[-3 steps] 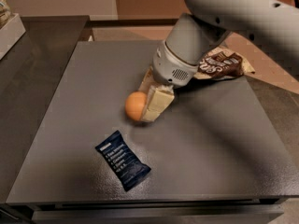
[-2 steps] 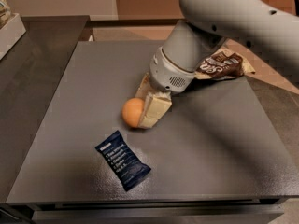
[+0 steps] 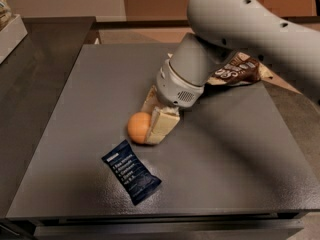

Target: Move orange near rxbar blueberry

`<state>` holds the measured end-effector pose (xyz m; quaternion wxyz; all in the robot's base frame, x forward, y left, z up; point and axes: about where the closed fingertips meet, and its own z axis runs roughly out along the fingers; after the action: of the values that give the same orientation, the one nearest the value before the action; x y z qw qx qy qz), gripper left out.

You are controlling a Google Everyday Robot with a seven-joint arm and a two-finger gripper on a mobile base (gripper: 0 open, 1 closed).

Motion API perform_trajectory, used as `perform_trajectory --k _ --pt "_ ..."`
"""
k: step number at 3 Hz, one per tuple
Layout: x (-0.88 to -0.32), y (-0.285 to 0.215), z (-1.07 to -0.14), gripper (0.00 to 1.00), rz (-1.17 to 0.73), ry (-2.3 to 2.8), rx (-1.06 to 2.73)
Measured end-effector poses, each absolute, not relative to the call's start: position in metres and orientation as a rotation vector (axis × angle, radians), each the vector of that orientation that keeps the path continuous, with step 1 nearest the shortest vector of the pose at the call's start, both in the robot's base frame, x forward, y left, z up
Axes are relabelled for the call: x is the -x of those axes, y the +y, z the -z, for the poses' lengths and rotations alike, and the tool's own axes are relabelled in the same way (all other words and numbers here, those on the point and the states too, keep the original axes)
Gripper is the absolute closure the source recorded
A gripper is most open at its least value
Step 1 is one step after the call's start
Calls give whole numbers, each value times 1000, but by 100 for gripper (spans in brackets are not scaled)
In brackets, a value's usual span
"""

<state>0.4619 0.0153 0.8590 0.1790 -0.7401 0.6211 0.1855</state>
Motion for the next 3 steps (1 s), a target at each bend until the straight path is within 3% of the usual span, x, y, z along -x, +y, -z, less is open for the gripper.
perform_trajectory --k 2,3 --pt "-461 18 -853 12 -522 1753 2101" --pt "-460 19 -854 0 -520 1751 2103"
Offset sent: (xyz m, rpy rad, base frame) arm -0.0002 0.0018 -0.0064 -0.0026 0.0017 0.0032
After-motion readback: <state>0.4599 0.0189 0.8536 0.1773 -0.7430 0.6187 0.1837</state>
